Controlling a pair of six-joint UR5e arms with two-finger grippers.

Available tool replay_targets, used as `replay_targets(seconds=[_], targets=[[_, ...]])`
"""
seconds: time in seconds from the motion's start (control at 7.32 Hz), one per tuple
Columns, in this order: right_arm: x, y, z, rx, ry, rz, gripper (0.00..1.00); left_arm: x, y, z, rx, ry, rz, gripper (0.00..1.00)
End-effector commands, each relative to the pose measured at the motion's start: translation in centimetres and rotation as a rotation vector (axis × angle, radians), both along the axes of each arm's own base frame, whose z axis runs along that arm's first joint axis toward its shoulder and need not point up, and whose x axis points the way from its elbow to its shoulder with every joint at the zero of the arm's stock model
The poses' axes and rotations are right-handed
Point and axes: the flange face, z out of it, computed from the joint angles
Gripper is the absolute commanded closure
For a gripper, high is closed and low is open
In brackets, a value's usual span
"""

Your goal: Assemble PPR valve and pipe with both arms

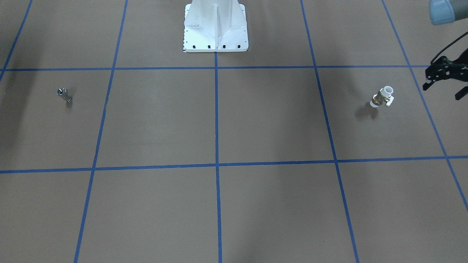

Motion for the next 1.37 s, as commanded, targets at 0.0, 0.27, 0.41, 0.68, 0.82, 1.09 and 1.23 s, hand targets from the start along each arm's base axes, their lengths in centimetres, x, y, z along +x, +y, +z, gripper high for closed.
replay_targets(seconds=[0.0, 0.27, 0.41, 0.68, 0.82, 1.09, 1.23], targets=[[0.0, 0.0, -0.1, 0.001, -0.002, 0.000, 0.00, 4.2, 0.9, -0.4, -0.067, 0.024, 0.000, 0.00], [0.0, -0.1, -0.1, 0.001, -0.002, 0.000, 0.00, 5.4, 2.4, 1.3, -0.103, 0.004, 0.021, 0.00], [0.0, -0.1, -0.1, 0.002, -0.001, 0.000, 0.00, 6.0, 2.9, 1.6, -0.103, 0.003, 0.039, 0.00], [0.0, 0.0, 0.0, 0.002, -0.002, -0.001, 0.00, 8.6, 4.4, 2.4, -0.099, -0.021, 0.094, 0.00], [0.0, 0.0, 0.0, 0.002, -0.002, -0.001, 0.00, 9.4, 5.5, 2.7, -0.110, -0.006, 0.090, 0.00], [0.0, -0.1, 0.0, 0.001, -0.002, 0.000, 0.00, 10.2, 6.7, 3.9, -0.106, -0.012, 0.094, 0.00], [0.0, 0.0, 0.1, -0.002, -0.003, 0.000, 0.00, 10.4, 6.5, 4.5, -0.114, -0.022, 0.093, 0.00]])
